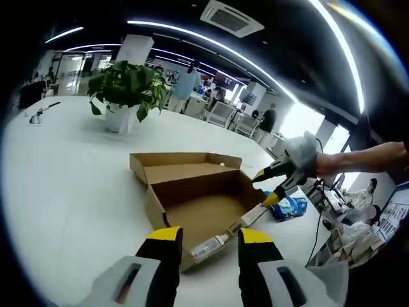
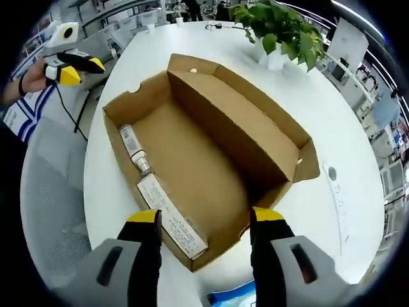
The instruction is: Operate the shoe box by opening the lid, removing the specified soft item, and placing it in the target area until the item is outside and the box remains undamaged.
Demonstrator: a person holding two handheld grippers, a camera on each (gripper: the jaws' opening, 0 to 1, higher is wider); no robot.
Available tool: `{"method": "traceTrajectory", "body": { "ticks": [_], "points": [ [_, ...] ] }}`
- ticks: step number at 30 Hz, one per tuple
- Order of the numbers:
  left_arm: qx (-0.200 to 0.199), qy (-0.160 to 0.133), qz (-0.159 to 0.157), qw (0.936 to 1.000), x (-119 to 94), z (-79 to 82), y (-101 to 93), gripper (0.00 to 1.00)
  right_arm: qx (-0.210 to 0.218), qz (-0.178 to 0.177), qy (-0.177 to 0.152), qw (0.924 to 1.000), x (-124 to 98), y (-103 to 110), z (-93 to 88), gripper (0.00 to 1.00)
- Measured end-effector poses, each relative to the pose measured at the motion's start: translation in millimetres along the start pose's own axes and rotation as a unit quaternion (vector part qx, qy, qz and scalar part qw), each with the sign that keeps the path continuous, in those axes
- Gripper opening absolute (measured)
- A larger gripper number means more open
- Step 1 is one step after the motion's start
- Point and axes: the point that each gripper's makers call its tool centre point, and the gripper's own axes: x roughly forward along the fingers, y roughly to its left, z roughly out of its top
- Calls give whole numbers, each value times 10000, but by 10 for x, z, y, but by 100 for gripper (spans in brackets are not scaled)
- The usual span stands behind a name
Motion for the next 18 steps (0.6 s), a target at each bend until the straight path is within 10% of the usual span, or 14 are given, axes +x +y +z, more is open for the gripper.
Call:
{"method": "traceTrajectory", "body": {
  "ticks": [18],
  "points": [
    [-172, -8, 193, 9997, -122, -74, 186, 34, -900, 492, 286, 9943, 276, 100, 128, 57]
  ]
}}
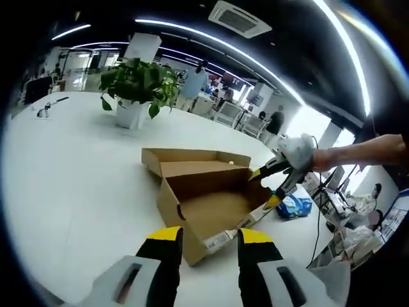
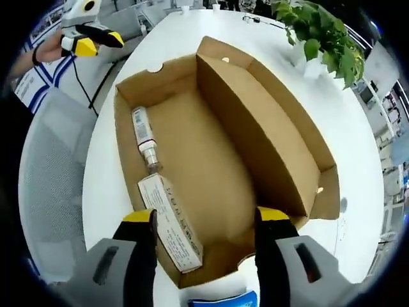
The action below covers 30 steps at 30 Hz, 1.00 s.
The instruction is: Operate the shoe box by opening the lid, removing the specified soft item, and placing it in the target area until the item is outside and the box remains undamaged.
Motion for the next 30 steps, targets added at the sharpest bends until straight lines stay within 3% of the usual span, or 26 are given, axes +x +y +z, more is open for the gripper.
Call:
{"method": "traceTrajectory", "body": {
  "ticks": [10, 21, 30],
  "points": [
    [-14, -12, 25, 10000, 20, 27, 44, 34, -193, 254, 13, 9995, 153, 129, 135, 58],
    [-2, 6, -6, 10000, 79, 32, 88, 34, -15, 180, -68, 9998, 151, 93, 133, 60],
    [18, 22, -36, 10000, 82, 36, 8, 34, 49, 97, -124, 9999, 142, 58, 131, 62]
  ]
}}
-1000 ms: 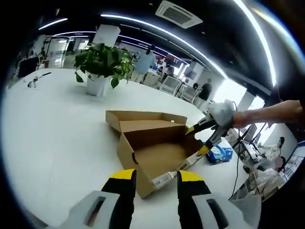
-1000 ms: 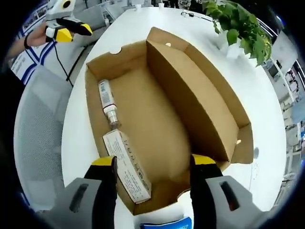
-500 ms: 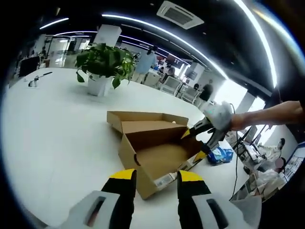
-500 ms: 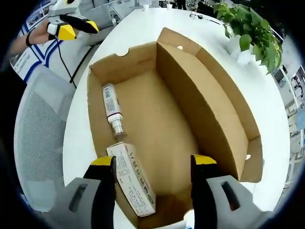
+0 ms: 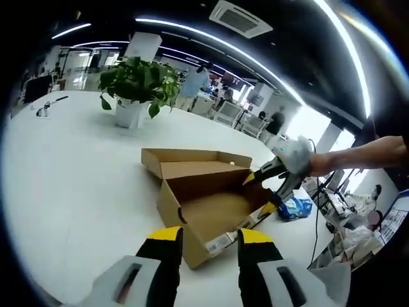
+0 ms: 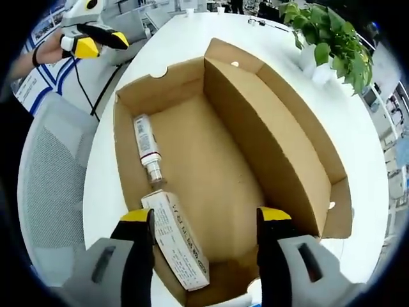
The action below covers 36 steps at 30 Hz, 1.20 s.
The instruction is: Operate the shoe box by opening the lid, removing the specified soft item, and placing it in the target area until the item is outside and the box remains undamaged.
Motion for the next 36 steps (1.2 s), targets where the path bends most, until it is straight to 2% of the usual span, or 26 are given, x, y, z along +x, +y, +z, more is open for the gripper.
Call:
{"method": "traceTrajectory", "body": {
  "ticks": [11, 18, 22, 28, 34, 36],
  "points": [
    [-3, -10, 29, 10000, -22, 20, -5, 34, 261, -245, -49, 9993, -27, -156, -17, 63],
    [-18, -24, 36, 10000, -17, 32, -11, 34, 72, -135, -46, 9999, -20, -100, 12, 61],
    [-11, -11, 18, 10000, 4, 36, -25, 34, 17, 77, -101, 9999, 17, 9, 73, 64],
    [-7, 12, 0, 10000, 32, 27, -39, 34, -502, 52, 166, 9986, 113, 81, 49, 58],
    [-11, 16, 15, 10000, 30, 35, -26, 34, -682, -177, 504, 9962, 181, 2, -73, 56],
    [-11, 13, 30, 10000, 26, 42, -15, 34, -609, -264, 706, 9953, 211, -40, -188, 55]
  ]
}}
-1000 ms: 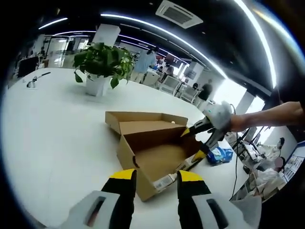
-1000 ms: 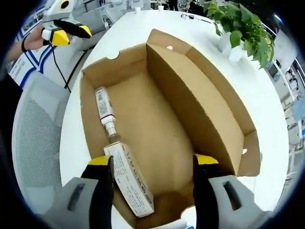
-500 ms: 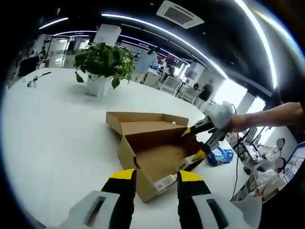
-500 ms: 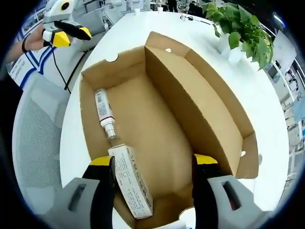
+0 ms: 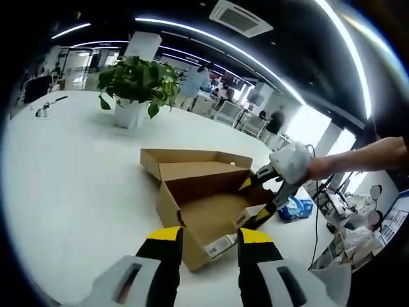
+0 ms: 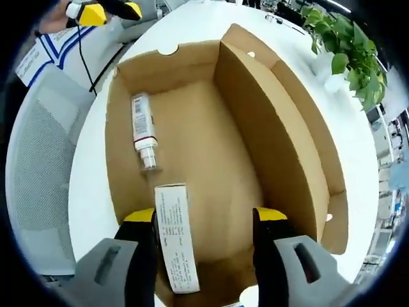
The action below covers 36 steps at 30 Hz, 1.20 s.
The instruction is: Operate the shoe box by opening the lid, removing the specified soft item, and placing it in the target area until the item is outside and the box remains undamaged.
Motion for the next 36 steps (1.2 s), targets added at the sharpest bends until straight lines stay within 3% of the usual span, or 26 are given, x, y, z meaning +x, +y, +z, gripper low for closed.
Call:
{"method": "traceTrajectory", "body": {
  "ticks": [5, 12, 21, 36],
  "points": [
    [-1, -9, 12, 10000, 12, 21, 35, 34, 340, 48, 36, 9994, 64, 21, -112, 45],
    [-20, 17, -32, 10000, 96, 6, 23, 34, 623, 292, -35, 9976, 59, 177, -127, 19],
    [6, 0, -61, 10000, 95, 9, -67, 34, 617, 210, -132, 9978, -4, 174, -78, 18],
    [73, 47, -137, 9999, 83, -18, -206, 34, 769, -146, -589, 9952, -427, 40, 163, 18]
  ]
}}
